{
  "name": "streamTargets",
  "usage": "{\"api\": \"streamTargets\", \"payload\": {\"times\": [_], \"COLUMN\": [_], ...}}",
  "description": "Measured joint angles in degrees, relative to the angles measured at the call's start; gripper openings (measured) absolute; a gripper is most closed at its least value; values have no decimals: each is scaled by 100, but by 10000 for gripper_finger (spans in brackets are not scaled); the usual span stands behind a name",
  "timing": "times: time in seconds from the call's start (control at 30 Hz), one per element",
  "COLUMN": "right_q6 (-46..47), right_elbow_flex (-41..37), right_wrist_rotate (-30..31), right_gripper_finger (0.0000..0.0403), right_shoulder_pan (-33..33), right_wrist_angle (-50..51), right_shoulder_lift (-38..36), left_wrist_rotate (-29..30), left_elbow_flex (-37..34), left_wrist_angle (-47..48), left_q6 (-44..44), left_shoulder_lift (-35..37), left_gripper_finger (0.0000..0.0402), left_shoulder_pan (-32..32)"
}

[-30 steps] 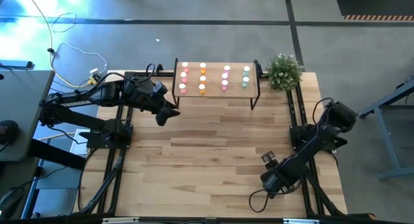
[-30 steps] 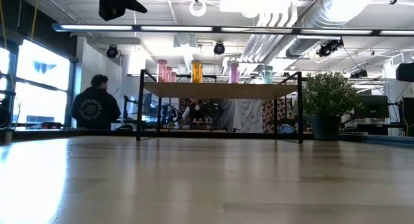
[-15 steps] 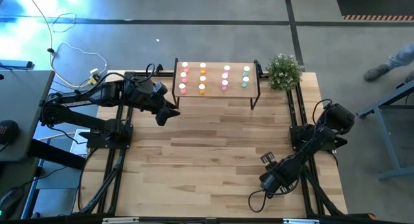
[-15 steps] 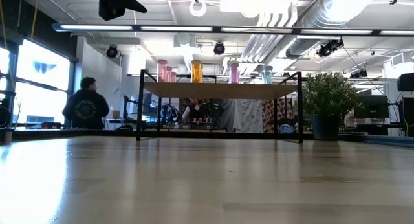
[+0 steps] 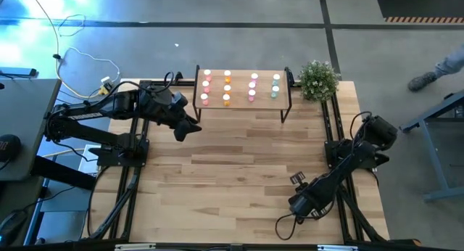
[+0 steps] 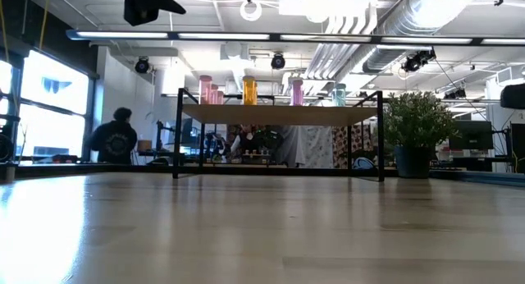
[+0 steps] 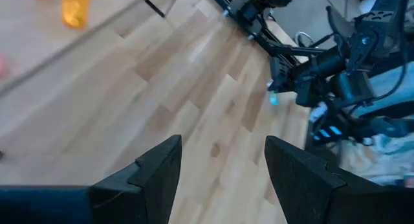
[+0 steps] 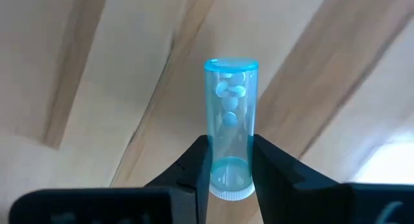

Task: Pick and place medicine bottles onto shelf by color
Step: Put the blue pill bottle on the shelf aligned with the other blue pill bottles

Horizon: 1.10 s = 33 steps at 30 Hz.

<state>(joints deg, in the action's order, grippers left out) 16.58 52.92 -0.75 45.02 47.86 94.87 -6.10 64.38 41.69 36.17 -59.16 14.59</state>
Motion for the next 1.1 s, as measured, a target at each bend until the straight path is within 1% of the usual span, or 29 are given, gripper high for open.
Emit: {"api": "streamTargets", "payload": {"times": [0.17,0.3,0.5,0.6,0.8,0.9,1.1], "right_q6": [-54,-69,-376,-640,-1493,-1969,-3451], "right_elbow_flex": [405,810,1579,1993,2744,3045,3442], "right_wrist_rotate": [448,734,1242,1538,2170,2476,2794], "right_gripper_finger": [79,79,79,79,79,79,79], "right_shoulder_pan": [-309,-639,-1141,-1376,-1782,-1991,-2362], "right_wrist_angle": [23,34,35,34,33,34,32], "right_shoulder_lift": [0,0,0,0,0,0,0], "left_wrist_rotate": [-366,-598,-1018,-1221,-1522,-1580,-1588], "left_elbow_flex": [0,0,0,0,0,0,0], "left_wrist_angle": [4,4,4,2,-8,-144,-814], "left_q6": [335,430,609,865,1819,2202,2860], "left_shoulder_lift": [0,0,0,0,0,0,-87], "left_gripper_finger": [211,211,211,211,211,211,211], "left_shoulder_pan": [0,0,0,0,0,-32,-194]}}
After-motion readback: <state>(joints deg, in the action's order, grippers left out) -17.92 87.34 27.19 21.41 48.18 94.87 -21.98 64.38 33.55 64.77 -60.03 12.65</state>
